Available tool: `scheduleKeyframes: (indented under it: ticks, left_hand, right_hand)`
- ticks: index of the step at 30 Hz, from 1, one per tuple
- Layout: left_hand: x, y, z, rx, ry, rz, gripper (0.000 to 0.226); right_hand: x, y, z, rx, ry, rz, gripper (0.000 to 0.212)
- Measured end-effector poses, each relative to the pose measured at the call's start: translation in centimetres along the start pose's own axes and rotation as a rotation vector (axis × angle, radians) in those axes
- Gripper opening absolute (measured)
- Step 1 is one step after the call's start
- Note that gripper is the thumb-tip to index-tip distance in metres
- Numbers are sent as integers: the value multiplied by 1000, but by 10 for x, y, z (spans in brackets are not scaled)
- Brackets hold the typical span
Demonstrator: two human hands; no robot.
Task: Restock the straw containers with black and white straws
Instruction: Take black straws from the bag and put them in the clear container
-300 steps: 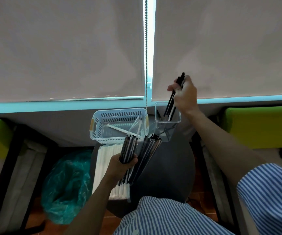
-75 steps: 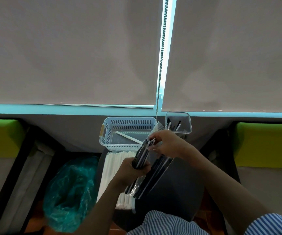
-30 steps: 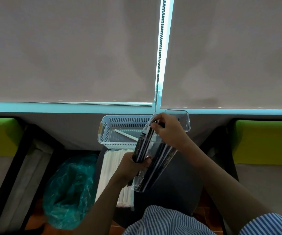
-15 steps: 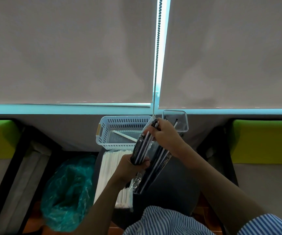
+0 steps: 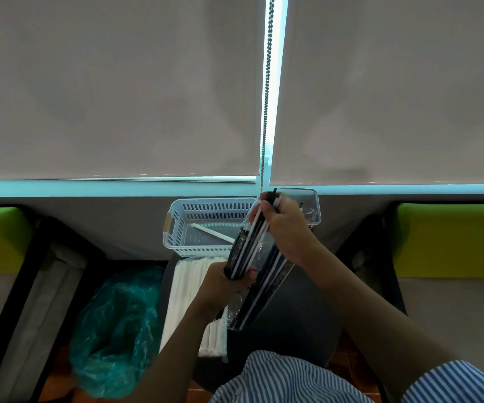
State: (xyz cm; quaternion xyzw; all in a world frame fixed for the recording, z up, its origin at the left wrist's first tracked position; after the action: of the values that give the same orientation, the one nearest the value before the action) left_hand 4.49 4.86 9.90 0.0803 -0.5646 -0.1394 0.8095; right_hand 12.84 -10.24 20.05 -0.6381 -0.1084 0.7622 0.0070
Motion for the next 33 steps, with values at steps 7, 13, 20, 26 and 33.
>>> scheduleKeyframes:
  ticks: [7, 13, 20, 26, 33]
  left_hand:
    - [0, 1, 1, 32, 2, 4, 10]
    - [-3, 3, 2, 44, 21, -7, 11]
    - [-5, 2, 7, 37, 48, 26, 5]
    - [-15, 5, 11, 69, 82, 5, 5]
    - [-26, 6, 14, 90, 131, -10, 3]
  right_hand:
    - [-5, -3, 5, -89, 81, 159, 20]
    - [-18, 1, -1, 71, 60, -52, 15]
    - [-51, 15, -14, 210, 165, -179, 11]
    - [-84, 36, -27, 304, 350, -191, 10]
    - [-96, 58, -42, 432, 499, -30, 19]
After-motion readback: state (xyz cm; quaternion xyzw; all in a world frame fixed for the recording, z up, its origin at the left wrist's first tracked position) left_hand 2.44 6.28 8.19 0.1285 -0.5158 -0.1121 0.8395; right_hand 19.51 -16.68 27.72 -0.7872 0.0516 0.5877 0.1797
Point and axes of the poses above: each hand's wrist, its own z-axis away from the middle knuckle, its own y-axis out of the back of the hand, x = y × z, the point moved 2 cm from there along -z, towards the middle knuckle, and after that the axes turned 14 degrees about -z, right-handed, at the moved point
